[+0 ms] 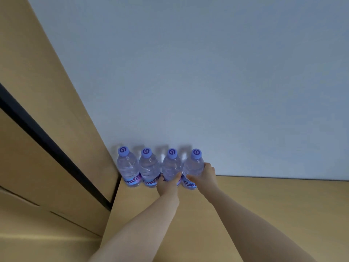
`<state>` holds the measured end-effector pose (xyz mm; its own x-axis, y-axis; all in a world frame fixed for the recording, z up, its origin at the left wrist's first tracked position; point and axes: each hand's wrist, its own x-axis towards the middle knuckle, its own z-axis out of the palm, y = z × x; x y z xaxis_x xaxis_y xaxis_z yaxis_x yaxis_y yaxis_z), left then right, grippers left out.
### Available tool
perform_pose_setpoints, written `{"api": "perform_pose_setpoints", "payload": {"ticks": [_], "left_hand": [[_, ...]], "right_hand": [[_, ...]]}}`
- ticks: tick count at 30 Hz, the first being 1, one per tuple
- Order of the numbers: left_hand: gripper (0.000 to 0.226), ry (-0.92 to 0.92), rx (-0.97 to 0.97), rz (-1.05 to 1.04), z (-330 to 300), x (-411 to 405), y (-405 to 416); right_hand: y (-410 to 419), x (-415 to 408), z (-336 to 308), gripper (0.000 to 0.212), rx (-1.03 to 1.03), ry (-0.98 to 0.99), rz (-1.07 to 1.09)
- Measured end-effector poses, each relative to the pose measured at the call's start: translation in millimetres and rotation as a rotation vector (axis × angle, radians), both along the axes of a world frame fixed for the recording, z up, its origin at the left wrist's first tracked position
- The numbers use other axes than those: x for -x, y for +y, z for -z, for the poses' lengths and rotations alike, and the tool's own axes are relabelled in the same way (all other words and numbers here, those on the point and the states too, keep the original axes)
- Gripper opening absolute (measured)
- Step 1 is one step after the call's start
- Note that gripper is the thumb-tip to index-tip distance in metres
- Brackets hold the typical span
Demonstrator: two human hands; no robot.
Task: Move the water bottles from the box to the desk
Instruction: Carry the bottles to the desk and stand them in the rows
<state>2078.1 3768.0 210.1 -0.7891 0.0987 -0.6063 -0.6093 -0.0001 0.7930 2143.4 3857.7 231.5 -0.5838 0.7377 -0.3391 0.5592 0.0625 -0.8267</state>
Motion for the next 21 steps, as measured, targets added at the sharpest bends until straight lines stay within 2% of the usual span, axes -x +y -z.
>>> {"api": "perform_pose_setpoints", "payload": {"ticks": [2, 6, 11, 15, 18, 20, 21], "left_hand": [[0.025, 0.018, -0.036, -0.020, 3, -2, -1], [0.039, 0.049, -0.037, -0.012, 3, -1, -4], [0.046, 0.101, 0.057, 0.141, 2, 5, -10], [0.053, 0.031, 0.069, 0.273, -5, 13, -15], [0.029, 0.041, 0.141, 0.364, -7, 13, -26], [0.009, 0.085, 0.207, 0.421, -8, 10, -36], [0.011, 0.109, 0.237, 0.447, -7, 8, -41]], "right_hand": [[5, 1, 0, 0.052, -0.009, 0.010, -0.031], [4, -2, 1, 0.057, -0.044, 0.002, -0.068], [3, -5, 1, 0.058, -0.069, 0.000, -0.086], [3, -4, -2, 0.055, -0.034, -0.017, -0.103], [3, -1, -1, 0.042, 0.060, -0.059, -0.104], [0, -3, -2, 0.023, 0.134, -0.083, -0.069], [-2, -6, 1, 0.013, 0.151, -0.095, -0.069]]}}
